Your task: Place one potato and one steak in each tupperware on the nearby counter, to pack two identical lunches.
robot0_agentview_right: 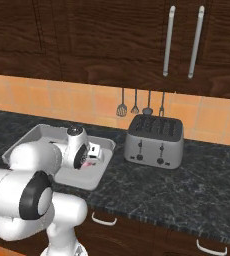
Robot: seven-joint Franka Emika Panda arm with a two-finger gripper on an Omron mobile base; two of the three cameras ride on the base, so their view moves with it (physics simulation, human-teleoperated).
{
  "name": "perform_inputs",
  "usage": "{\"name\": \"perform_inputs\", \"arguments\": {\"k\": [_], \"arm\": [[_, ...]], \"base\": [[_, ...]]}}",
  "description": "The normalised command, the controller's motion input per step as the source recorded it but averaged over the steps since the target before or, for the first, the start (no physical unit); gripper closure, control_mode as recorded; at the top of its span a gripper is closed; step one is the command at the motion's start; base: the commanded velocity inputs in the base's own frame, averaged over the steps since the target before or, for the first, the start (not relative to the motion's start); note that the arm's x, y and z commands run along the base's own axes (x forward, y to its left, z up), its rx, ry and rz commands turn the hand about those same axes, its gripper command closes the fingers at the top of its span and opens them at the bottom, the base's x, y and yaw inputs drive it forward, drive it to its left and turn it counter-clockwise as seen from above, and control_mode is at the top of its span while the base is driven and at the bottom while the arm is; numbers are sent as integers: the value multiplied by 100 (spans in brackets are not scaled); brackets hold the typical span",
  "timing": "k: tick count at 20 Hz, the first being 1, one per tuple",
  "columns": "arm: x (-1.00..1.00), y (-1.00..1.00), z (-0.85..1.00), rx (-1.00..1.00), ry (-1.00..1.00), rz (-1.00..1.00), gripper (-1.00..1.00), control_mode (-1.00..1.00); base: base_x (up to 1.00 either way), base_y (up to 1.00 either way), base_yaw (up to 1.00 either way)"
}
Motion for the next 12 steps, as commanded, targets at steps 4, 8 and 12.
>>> {"name": "perform_inputs", "arguments": {"k": [4, 8, 12], "arm": [[-6, 4, -20, 0, -6, 0, -100, -100], [-38, 6, 19, -1, -22, 0, -100, -100], [-37, 19, 46, -4, -27, 0, -100, -100]], "base": [[0, 0, 0], [0, 0, 0], [0, 0, 0]]}}
